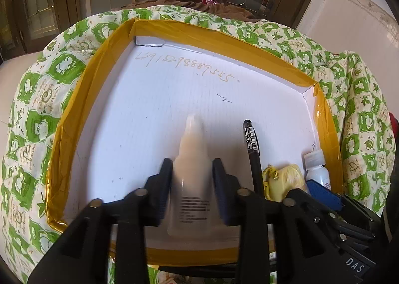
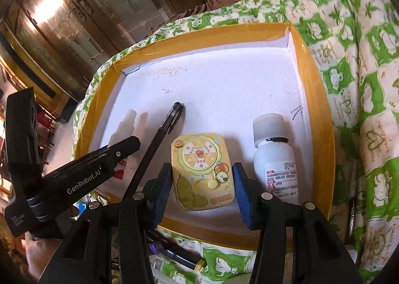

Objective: Organize rigid objects
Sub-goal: 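Lower the spray bottle into the tray with the left tool while the right tool lowers the tag, then close the left tool on a green-capped black marker while the right tool approaches the jar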

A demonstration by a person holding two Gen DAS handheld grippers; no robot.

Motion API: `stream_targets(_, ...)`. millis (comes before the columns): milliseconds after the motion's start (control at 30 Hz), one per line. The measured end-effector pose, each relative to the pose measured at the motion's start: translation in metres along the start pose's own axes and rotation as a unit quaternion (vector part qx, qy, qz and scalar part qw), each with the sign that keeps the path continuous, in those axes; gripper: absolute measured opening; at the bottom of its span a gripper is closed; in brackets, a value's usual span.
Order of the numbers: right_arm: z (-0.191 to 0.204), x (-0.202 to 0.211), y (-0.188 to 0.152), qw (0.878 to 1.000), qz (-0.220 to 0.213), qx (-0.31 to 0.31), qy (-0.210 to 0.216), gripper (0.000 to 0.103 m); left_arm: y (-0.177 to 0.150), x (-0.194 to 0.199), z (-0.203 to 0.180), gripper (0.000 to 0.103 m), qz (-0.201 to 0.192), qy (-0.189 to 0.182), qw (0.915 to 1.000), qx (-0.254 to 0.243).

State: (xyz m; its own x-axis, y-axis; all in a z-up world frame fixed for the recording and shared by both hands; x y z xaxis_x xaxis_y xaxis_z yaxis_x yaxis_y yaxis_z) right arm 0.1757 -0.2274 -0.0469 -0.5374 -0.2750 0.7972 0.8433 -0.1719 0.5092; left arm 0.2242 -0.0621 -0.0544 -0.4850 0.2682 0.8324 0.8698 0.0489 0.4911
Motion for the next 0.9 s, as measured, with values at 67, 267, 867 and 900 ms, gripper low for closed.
stream_targets(67, 0.002, 0.004, 0.000, 1.000, -0.010, 0.006, -0.004, 0.044, 0.000, 0.004, 0.001, 0.060, -0.004, 0.002, 1.0000, 0.003)
stream_targets(267, 0.005, 0.022, 0.001, 0.999, -0.033, 0.013, 0.002, 0.052, -0.006, 0.030, 0.013, 0.060, -0.016, -0.010, 0.9995, 0.025)
stream_targets(867, 0.025, 0.086, -0.040, 0.998, -0.036, 0.018, 0.038, 0.066, -0.110, 0.127, 0.089, 0.067, -0.030, -0.024, 0.9919, 0.121)
stream_targets(900, 0.023, 0.089, -0.045, 0.999, -0.032, 0.016, 0.041, 0.066, -0.116, 0.128, 0.091, 0.067, -0.026, -0.023, 0.9914, 0.126)
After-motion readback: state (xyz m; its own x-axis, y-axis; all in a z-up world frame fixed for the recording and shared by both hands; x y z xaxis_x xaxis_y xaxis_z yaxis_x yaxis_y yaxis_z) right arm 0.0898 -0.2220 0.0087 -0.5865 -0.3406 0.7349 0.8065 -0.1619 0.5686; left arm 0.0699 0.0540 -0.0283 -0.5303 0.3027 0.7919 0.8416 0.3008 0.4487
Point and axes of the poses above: each gripper's, at about its wrist camera, not at the fingertips, and x roughly against the way its jaws point, z to its left, y to its top, the point moved 2 cm from there along -x, roughly the way its jaws point, and after that the axes turned 6 degrees about x, right-handed, at the moved point
